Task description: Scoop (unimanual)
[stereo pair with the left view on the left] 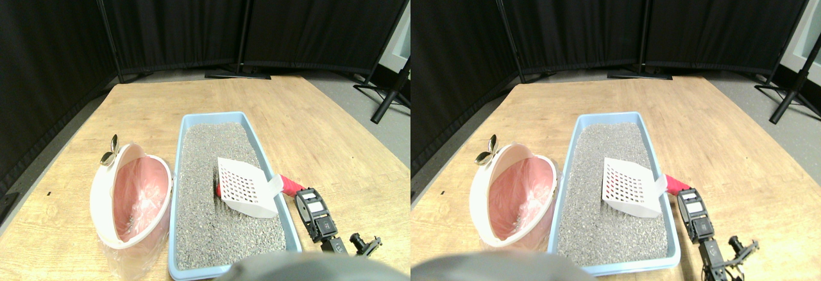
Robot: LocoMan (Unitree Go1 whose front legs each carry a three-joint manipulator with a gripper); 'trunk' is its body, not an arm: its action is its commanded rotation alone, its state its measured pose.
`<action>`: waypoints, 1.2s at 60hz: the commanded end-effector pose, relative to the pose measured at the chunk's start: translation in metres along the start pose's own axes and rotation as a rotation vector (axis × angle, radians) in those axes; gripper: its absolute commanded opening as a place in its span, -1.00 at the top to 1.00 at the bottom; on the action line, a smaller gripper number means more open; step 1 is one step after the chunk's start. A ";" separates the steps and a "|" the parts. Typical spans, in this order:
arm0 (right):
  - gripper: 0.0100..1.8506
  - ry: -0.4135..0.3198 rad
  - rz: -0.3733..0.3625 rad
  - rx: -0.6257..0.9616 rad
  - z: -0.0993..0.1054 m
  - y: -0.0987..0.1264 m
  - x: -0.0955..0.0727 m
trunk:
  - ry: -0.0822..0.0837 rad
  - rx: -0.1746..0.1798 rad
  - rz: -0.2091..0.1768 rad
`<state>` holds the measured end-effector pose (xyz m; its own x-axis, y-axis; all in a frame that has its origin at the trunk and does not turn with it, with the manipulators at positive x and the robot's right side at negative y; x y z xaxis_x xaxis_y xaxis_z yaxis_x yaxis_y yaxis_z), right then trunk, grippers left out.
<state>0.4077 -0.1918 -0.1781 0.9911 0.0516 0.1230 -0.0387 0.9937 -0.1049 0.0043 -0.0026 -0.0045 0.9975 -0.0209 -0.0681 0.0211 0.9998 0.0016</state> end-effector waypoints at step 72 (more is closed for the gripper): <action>-0.01 -0.069 0.038 0.197 -0.006 -0.003 0.015 | 0.020 -0.002 -0.044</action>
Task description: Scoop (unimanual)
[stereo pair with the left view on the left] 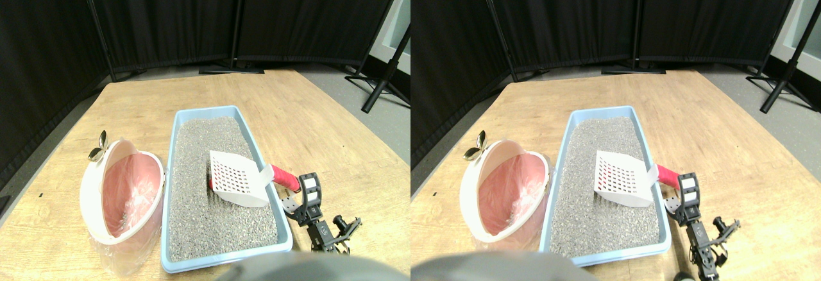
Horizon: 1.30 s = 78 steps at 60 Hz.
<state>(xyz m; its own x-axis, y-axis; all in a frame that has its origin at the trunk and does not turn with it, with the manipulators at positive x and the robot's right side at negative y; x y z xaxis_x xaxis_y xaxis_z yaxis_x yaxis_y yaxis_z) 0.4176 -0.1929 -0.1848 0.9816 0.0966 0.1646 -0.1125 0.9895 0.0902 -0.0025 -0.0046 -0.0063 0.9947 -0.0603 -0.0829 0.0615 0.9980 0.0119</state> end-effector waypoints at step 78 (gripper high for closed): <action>0.00 0.192 -0.086 0.193 -0.023 -0.021 0.062 | 0.027 -0.039 0.011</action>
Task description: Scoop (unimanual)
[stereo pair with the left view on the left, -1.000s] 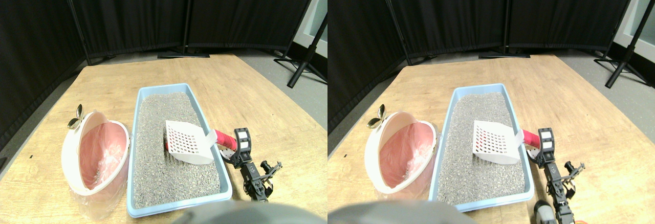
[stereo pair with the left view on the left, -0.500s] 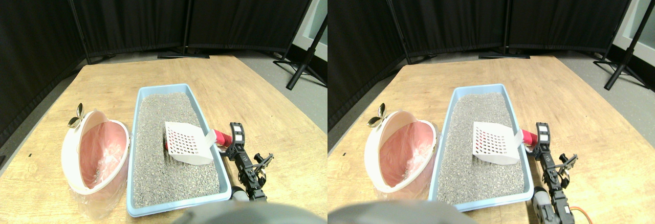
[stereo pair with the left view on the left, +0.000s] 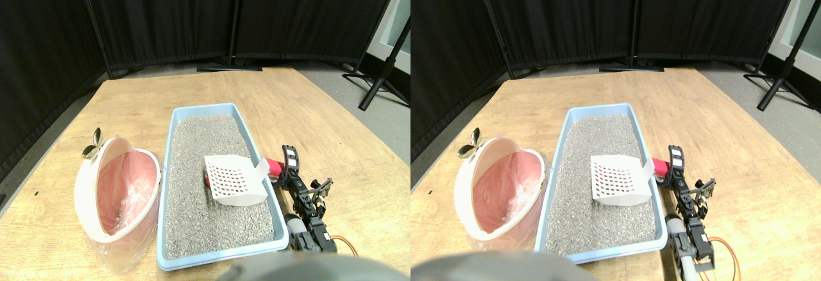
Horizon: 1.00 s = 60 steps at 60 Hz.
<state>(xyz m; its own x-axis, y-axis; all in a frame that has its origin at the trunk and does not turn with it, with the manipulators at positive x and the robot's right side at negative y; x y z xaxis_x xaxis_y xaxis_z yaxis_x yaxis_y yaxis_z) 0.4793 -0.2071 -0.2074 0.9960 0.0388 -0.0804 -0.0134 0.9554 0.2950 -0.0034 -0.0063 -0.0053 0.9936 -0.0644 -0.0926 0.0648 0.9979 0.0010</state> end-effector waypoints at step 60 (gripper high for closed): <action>0.95 -0.297 0.214 -0.396 0.067 0.031 0.002 | 0.008 -0.075 0.081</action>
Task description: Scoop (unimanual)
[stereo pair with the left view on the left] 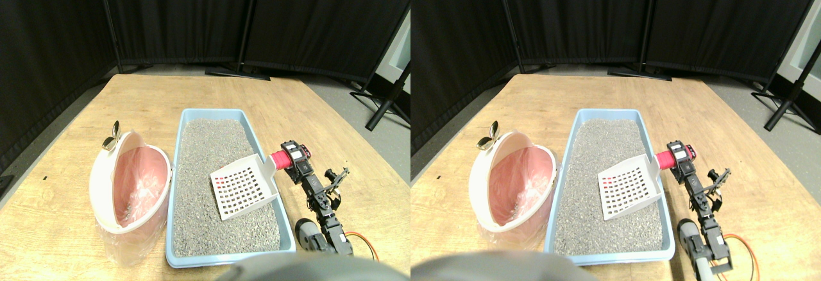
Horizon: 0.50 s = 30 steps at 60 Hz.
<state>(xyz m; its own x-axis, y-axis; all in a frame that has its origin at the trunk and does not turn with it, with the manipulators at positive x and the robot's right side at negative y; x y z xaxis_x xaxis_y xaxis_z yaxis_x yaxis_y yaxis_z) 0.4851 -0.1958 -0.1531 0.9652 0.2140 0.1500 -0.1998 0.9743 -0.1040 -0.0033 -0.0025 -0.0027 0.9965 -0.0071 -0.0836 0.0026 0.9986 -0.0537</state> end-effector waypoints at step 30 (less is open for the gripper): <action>0.95 -0.158 0.088 -0.163 0.063 -0.012 0.037 | 0.020 -0.058 0.087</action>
<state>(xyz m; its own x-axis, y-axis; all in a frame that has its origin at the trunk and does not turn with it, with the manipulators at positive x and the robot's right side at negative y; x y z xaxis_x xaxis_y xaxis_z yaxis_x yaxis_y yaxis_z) 0.5112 -0.1944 -0.0958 0.9281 0.3029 0.2165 -0.2420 0.9327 -0.2674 -0.0031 -0.0014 -0.0012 0.9947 0.0501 -0.0903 -0.0585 0.9940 -0.0926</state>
